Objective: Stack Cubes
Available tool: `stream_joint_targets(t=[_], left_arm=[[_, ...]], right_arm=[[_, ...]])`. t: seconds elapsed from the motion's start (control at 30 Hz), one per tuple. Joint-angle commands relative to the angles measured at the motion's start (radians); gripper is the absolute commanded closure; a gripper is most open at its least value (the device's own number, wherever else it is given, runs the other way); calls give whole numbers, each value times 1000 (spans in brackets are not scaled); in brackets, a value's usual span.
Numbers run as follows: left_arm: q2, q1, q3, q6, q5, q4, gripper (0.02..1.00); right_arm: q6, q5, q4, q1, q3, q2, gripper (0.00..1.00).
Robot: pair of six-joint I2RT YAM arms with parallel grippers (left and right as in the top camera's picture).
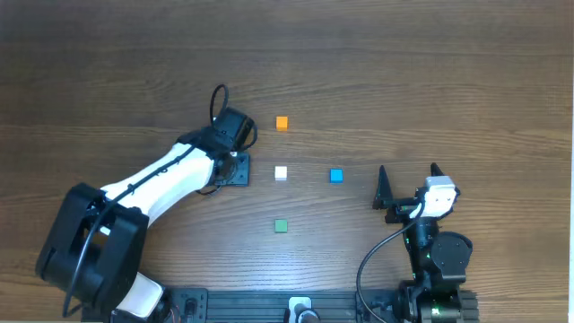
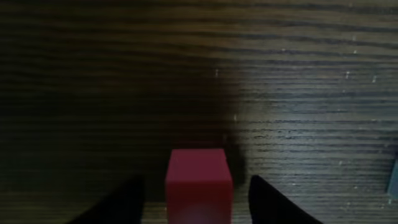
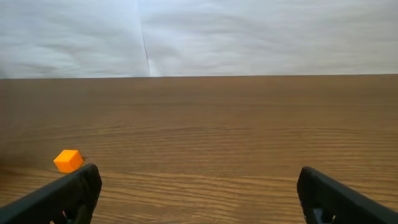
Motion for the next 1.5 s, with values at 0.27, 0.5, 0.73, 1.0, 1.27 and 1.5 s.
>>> stream_joint_targets(t=[0.27, 0.5, 0.73, 1.0, 1.27, 1.5], left_arm=[[15, -3, 19, -3, -16, 6, 647], [17, -3, 19, -7, -16, 17, 728], [12, -3, 19, -34, -16, 17, 822], [-32, -105, 233, -150, -72, -182, 871], [27, -257, 439, -259, -93, -278, 871], [130, -301, 440, -319, -71, -281, 877]], right_arm=[[-5, 10, 2, 6, -9, -6, 7], [-5, 10, 2, 6, -9, -6, 7], [-5, 10, 3, 6, -9, -6, 7], [-5, 10, 2, 6, -9, -6, 7], [-5, 10, 3, 6, -9, -6, 9], [-5, 10, 3, 6, -9, -6, 9]])
